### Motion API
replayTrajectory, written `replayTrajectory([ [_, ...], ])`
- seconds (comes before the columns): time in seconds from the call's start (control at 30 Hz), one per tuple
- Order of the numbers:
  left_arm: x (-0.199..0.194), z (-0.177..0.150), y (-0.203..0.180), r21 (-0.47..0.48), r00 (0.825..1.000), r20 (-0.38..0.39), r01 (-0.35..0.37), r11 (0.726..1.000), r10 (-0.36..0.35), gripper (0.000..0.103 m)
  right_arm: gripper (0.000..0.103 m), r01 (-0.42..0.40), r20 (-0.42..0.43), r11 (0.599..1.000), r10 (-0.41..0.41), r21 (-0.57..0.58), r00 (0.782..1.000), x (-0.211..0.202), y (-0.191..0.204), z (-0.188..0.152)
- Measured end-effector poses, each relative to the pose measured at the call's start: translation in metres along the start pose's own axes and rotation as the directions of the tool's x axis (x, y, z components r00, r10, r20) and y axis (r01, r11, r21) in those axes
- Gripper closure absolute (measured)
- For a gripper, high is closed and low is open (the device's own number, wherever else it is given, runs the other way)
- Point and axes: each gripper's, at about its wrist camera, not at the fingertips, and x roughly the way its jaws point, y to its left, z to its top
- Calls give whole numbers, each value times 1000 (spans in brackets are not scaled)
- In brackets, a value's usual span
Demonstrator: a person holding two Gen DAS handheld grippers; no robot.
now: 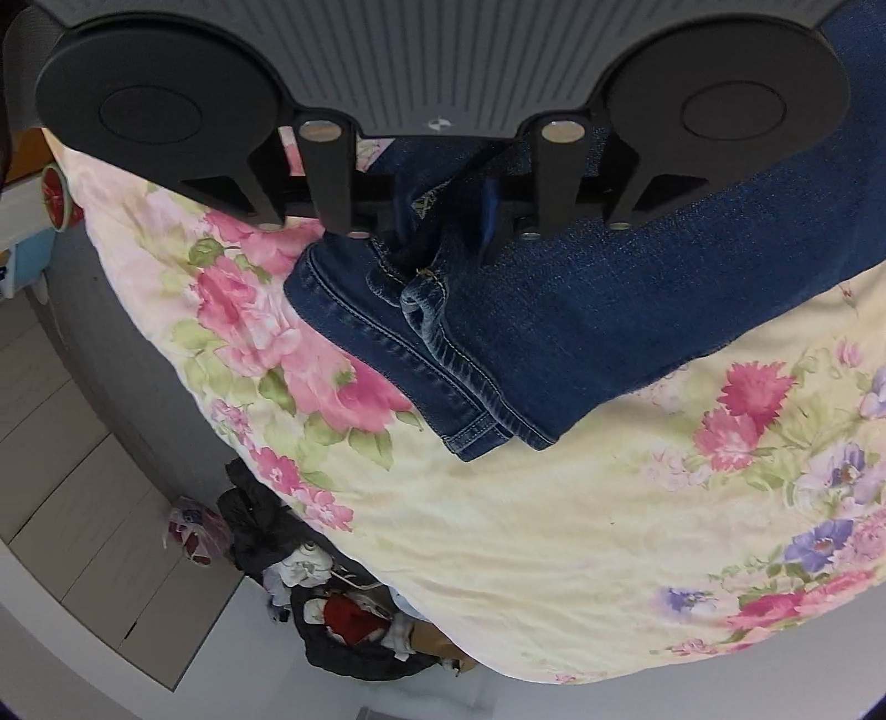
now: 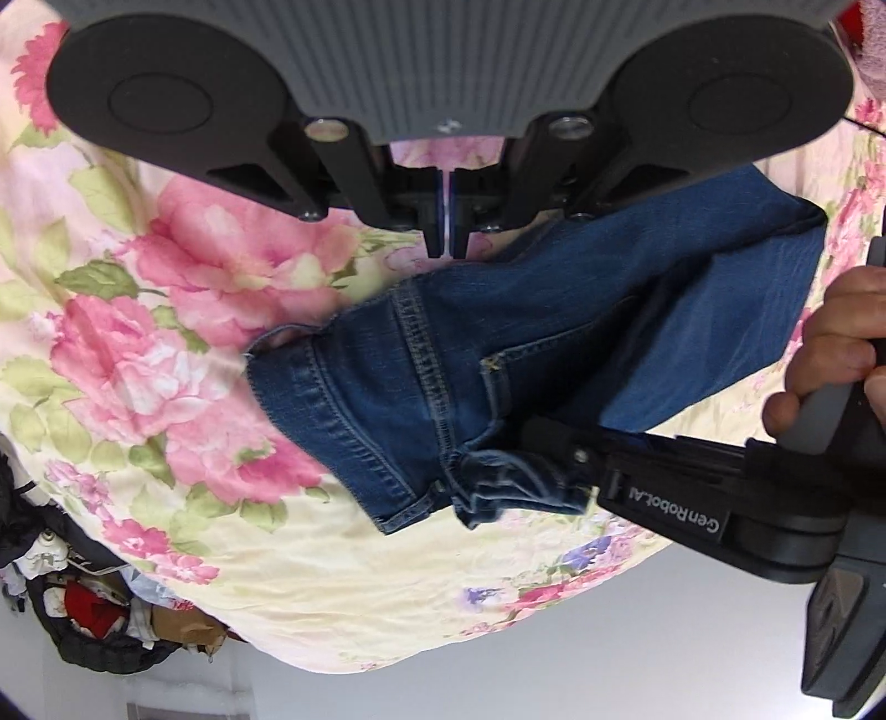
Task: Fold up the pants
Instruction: 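Lay the hem onto the waistband with the left gripper and open it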
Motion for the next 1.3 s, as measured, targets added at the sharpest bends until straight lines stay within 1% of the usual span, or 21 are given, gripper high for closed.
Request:
replayTrajectory([
  [0.03, -3, 1, 3, -14, 999, -5, 40, 999, -40, 44, 103, -10, 0, 1000, 10, 4, 1000, 1, 2, 1],
  [0.1, -11, 0, 9, -44, 994, -3, 112, 993, -112, 41, 103, -29, 5, 999, 29, 13, 1000, 1, 8, 3],
  [0.13, -15, 1, 10, -49, 992, 9, 129, 990, -129, 40, 103, -43, 16, 999, 43, 20, 999, 0, 10, 4],
  [0.2, -28, -1, 14, -40, 992, 41, 117, 992, -116, 40, 93, -65, 27, 997, 64, 41, 998, -3, 14, 6],
  [0.23, -35, -2, 18, -35, 993, 64, 99, 994, -97, 40, 90, -74, 36, 996, 72, 52, 997, -5, 16, 8],
  [0.27, -43, -4, 24, -31, 993, 82, 82, 996, -79, 39, 76, -79, 43, 995, 77, 59, 996, -7, 17, 9],
  [0.3, -51, -6, 32, -24, 994, 97, 58, 998, -56, 39, 70, -81, 52, 994, 78, 67, 996, -9, 19, 11],
  [0.4, -77, -17, 63, -3, 988, 140, -65, 998, 65, 39, 70, -87, 68, 989, 79, 121, 995, -12, 18, 17],
  [0.47, -93, -29, 91, -4, 974, 159, -162, 987, 161, 39, 68, -118, 84, 970, 103, 212, 991, -11, 11, 25],
  [0.57, -113, -52, 140, -50, 953, 146, -260, 964, 264, 39, 50, -156, 101, 910, 126, 385, 987, 0, -3, 36],
  [0.63, -126, -69, 173, -96, 936, 135, -314, 944, 325, 39, 51, -187, 111, 858, 152, 478, 982, 12, -9, 42],
  [0.7, -137, -86, 203, -151, 924, 120, -346, 926, 364, 39, 51, -204, 108, 805, 173, 558, 979, 24, -12, 48],
  [0.77, -146, -103, 229, -198, 919, 105, -356, 913, 381, 39, 52, -176, 100, 786, 145, 592, 984, 33, -11, 53],
  [0.83, -151, -118, 251, -238, 918, 91, -357, 903, 386, 39, 54, -142, 85, 785, 114, 602, 990, 40, -9, 56],
  [0.9, -154, -132, 267, -269, 918, 87, -351, 897, 386, 39, 72, -125, 87, 785, 91, 606, 992, 44, -9, 60],
  [0.93, -154, -140, 275, -283, 920, 86, -345, 895, 382, 40, 75, -115, 87, 790, 78, 602, 993, 44, -8, 61],
  [1.0, -153, -153, 287, -306, 926, 80, -329, 893, 368, 40, 90, -93, 84, 809, 55, 580, 995, 43, -5, 67],
  [1.1, -153, -166, 297, -339, 927, 86, -318, 885, 365, 41, 92, -44, 83, 866, 3, 499, 997, 35, 13, 83],
  [1.17, -155, -170, 301, -359, 925, 99, -311, 880, 367, 42, 93, -13, 91, 902, -29, 432, 995, 31, 32, 104],
  [1.23, -160, -168, 304, -379, 922, 117, -303, 875, 370, 42, 94, -25, 124, 931, -22, 363, 992, 22, 55, 131],
  [1.3, -166, -165, 303, -388, 917, 147, -292, 874, 372, 42, 94, -66, 195, 961, 13, 268, 981, 1, 87, 158],
])
